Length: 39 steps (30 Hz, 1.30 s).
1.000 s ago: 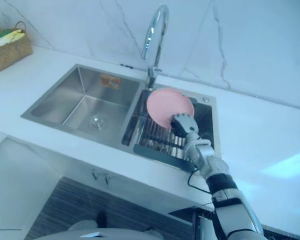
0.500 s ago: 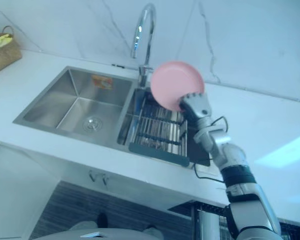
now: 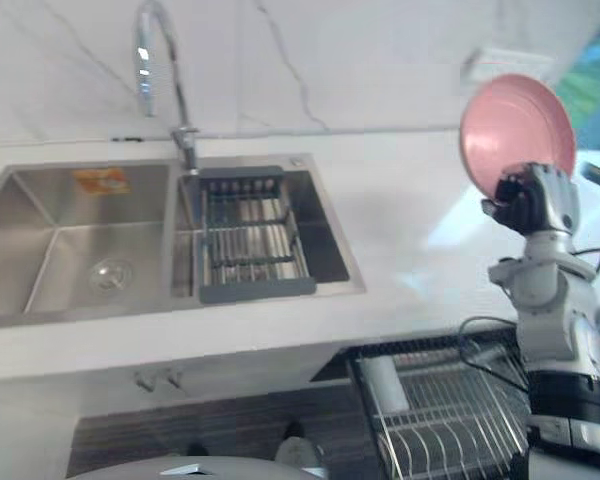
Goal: Walk over to the sink, pick up the cup, carry it to the dishwasher, place the cup inside the dishwasher, then close the dishwasher door
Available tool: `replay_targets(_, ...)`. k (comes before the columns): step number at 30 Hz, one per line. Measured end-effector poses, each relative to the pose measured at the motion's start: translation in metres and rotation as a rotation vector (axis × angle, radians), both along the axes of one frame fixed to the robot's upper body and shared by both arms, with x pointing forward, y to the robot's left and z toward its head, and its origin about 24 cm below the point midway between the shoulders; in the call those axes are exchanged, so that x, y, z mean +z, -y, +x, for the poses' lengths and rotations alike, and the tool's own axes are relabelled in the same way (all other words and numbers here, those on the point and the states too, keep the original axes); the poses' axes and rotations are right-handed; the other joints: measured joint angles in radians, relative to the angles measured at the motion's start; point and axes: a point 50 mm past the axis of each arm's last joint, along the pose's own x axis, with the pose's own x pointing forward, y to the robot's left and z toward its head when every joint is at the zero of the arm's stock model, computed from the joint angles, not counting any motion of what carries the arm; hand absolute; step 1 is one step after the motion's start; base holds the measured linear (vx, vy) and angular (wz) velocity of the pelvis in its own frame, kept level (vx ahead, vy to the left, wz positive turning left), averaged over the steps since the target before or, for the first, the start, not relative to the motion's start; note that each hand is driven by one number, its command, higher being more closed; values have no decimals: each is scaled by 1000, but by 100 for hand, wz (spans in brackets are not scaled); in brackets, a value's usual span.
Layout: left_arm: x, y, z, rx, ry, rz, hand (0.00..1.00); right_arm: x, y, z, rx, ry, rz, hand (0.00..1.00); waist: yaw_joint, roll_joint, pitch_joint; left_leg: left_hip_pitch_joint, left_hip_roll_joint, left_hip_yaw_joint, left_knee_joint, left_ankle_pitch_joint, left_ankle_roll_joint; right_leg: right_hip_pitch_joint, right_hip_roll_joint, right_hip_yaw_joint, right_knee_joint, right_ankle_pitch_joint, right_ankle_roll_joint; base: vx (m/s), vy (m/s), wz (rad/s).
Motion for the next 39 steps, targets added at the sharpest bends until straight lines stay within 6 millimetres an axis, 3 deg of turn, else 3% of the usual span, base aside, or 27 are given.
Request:
replay_targets(2,0,-2,0,60,-8,-14,0,-9,9,-14,-46,-23,26,100,-17,-14,-1,-19,2,39,0,-8,6,-42,-14,-45,19,-45,-10,7,100,-63)
replay_targets(4,0,-4,2,68,-10,-4,0,-19,16,-24,-99,-18,69,100,-22,0,-8,-55,38,68,-1,-7,36,-63,-16,-134,46,-116,-73,-9,83,-52)
replay_targets(5,1,-15,9,76,2,28,0,-29,15,-27,-110,3,147,100,-43,-5,-7,-87,72,86,37,-18,39,-104,-35,-195,174,-115,-112,21,-8,-33)
replay_targets(8,6,-35,20,76,51,59,0,-44,12,-32,-128,10,211,100,-61,-43,-1,-153,111,103,178,-69,25,-105,-68,-225,321,-101,-135,60,-76,-29)
replay_targets(9,7,-39,31,78,87,62,0,-47,13,-35,-146,34,235,100,-51,-42,0,-197,138,118,275,-116,18,-111,-43,-225,291,-84,-120,29,-102,-67)
replay_targets(11,5,-35,36,95,97,55,0,-52,10,-34,-152,66,273,100,-37,-19,1,-231,180,135,322,-133,22,-103,12,-201,166,-21,-105,-13,-55,-88)
replay_targets(12,5,-34,35,103,103,58,0,-60,6,-35,-147,70,295,100,-31,-7,2,-238,203,176,329,-144,19,-84,24,-195,119,-36,-97,-33,-56,-79)
replay_targets(13,5,-34,33,123,114,56,0,-67,3,-37,-143,64,317,100,-33,-12,7,-246,213,198,357,-156,13,-77,17,-200,166,-116,-86,-17,-70,-72)
replay_targets(14,5,-34,35,137,126,52,0,-70,2,-37,-140,64,326,100,-31,-15,8,-248,218,209,369,-161,12,-62,15,-204,159,-133,-77,16,-95,-65)
replay_targets(15,6,-34,35,166,136,45,0,-72,0,-37,-127,70,334,100,-25,-19,11,-254,229,232,407,-178,1,-31,18,-210,96,-139,-26,-15,-136,-60)
replay_targets(17,3,-28,32,186,114,42,0,-80,-2,-41,-128,58,354,100,-29,9,28,-253,265,231,446,-185,-6,1,63,-199,33,-94,-31,-61,-141,-40)
replay_targets(19,2,-26,29,187,100,45,0,-97,-5,-51,-147,16,390,100,-33,14,30,-242,275,229,439,-176,-19,7,79,-191,22,-92,-37,-67,-77,-17)
replay_targets(23,1,-22,27,192,94,41,0,-125,-2,-71,-219,-65,443,100,-40,18,45,-222,263,233,403,-157,-25,9,75,-190,21,-105,-36,-64,-17,-3)
replay_targets(29,-1,-15,31,194,104,37,0,-150,-3,-77,-267,-141,474,100,-40,33,83,-214,231,232,371,-138,-13,7,53,-198,21,-102,-36,-33,56,5)
replay_targets(33,-1,-14,35,190,114,34,0,-151,-7,-74,-244,-137,485,100,-32,40,94,-212,230,229,370,-136,-9,11,51,-204,20,-94,-33,4,43,4)
replay_targets(39,-1,-12,42,165,134,32,0,-145,-21,-50,-135,-160,444,100,-28,63,140,-200,211,197,336,-96,-16,26,41,-236,17,-106,-31,-21,10,7)
